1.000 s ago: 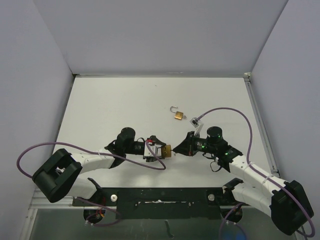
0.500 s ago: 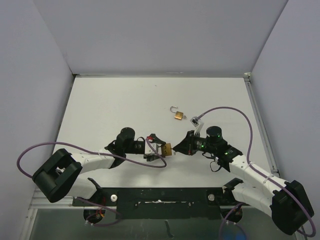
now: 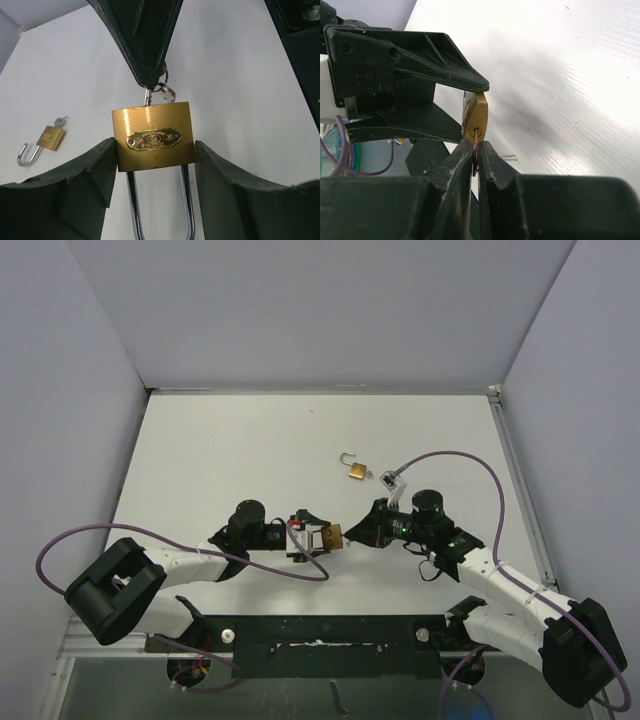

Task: Unlock with the key

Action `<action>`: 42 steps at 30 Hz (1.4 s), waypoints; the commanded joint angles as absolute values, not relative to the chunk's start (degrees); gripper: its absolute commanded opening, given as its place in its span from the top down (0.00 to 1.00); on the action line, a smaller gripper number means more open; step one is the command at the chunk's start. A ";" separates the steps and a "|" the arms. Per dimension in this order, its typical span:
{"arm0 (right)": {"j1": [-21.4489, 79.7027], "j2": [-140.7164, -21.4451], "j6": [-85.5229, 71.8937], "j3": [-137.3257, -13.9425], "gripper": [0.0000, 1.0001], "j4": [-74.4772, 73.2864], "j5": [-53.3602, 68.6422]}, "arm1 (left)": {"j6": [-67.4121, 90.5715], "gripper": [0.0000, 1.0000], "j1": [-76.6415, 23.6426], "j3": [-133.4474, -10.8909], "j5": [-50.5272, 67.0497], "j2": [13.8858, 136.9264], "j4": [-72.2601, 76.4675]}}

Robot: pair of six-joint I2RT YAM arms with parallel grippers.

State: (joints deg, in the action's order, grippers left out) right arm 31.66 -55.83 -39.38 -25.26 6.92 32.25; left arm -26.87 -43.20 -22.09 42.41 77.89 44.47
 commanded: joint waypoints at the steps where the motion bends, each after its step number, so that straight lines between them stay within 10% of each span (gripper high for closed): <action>1: 32.78 -57.17 -38.23 -28.02 1.00 8.57 34.93 | -29.68 1.00 -44.63 -26.34 47.31 76.40 56.42; 19: 32.85 -58.37 -36.09 -30.73 1.00 5.20 36.71 | -29.60 1.00 -45.45 -28.03 47.02 76.20 54.35; 26: 32.72 -57.38 -37.86 -29.97 0.62 6.85 34.17 | -23.94 1.00 -46.76 -27.35 41.93 77.41 57.14; 42: 27.58 -47.76 -37.54 -32.09 0.50 -2.98 19.32 | -17.19 1.00 -48.46 -27.69 33.78 77.01 50.44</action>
State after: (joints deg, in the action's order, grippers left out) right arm 28.29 -48.93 -38.30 -28.93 0.64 25.02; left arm -19.55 -48.10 -23.42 36.29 78.87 46.39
